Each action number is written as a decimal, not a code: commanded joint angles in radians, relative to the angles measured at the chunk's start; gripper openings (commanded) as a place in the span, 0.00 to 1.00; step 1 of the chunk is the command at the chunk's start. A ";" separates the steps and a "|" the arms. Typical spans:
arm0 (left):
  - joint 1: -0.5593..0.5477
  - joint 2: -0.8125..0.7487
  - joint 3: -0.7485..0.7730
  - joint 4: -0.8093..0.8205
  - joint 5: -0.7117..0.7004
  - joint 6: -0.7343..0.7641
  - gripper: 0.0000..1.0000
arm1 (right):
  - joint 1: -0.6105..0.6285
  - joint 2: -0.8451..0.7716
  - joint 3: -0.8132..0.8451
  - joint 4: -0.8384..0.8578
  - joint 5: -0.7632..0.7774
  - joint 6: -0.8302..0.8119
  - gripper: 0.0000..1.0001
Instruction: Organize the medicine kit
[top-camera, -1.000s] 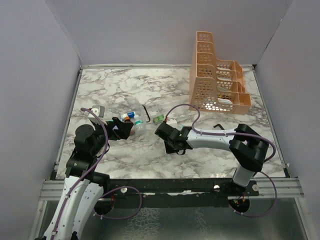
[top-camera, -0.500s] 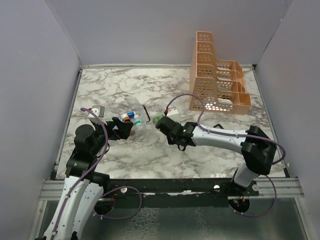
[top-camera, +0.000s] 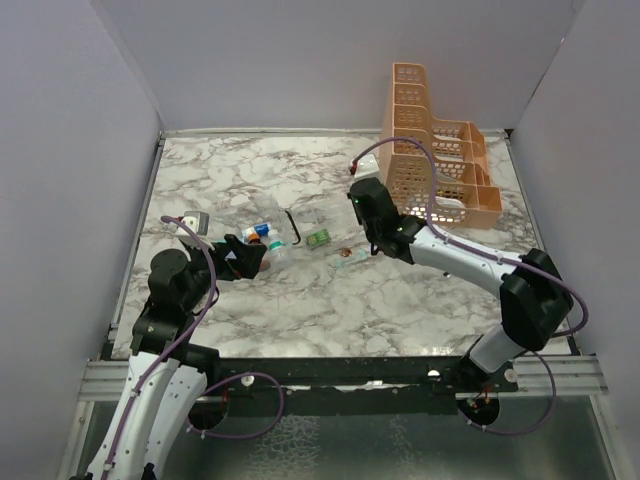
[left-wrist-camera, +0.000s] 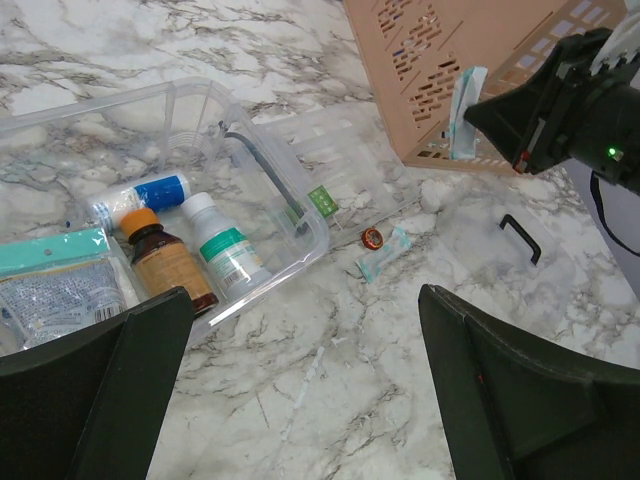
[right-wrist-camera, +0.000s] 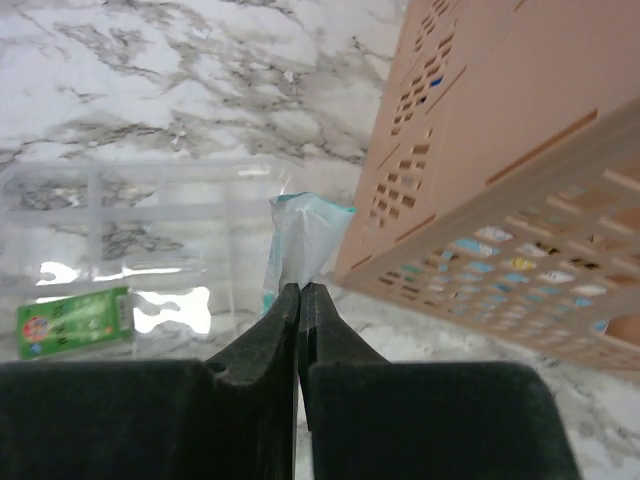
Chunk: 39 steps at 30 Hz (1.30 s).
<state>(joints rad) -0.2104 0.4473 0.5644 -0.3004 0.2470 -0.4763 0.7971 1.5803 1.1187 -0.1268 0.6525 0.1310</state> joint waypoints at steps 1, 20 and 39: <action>0.005 -0.006 0.010 0.019 0.007 0.007 0.99 | -0.064 0.070 -0.029 0.250 -0.137 -0.234 0.01; 0.006 -0.011 0.015 0.021 0.002 -0.003 0.99 | -0.138 0.267 0.034 0.200 -0.309 -0.257 0.01; 0.008 -0.004 0.014 0.014 -0.012 -0.005 0.99 | -0.137 0.341 0.185 -0.038 -0.248 -0.183 0.25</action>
<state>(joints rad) -0.2085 0.4469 0.5644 -0.3004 0.2455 -0.4778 0.6655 1.9114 1.2640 -0.0875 0.3710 -0.0990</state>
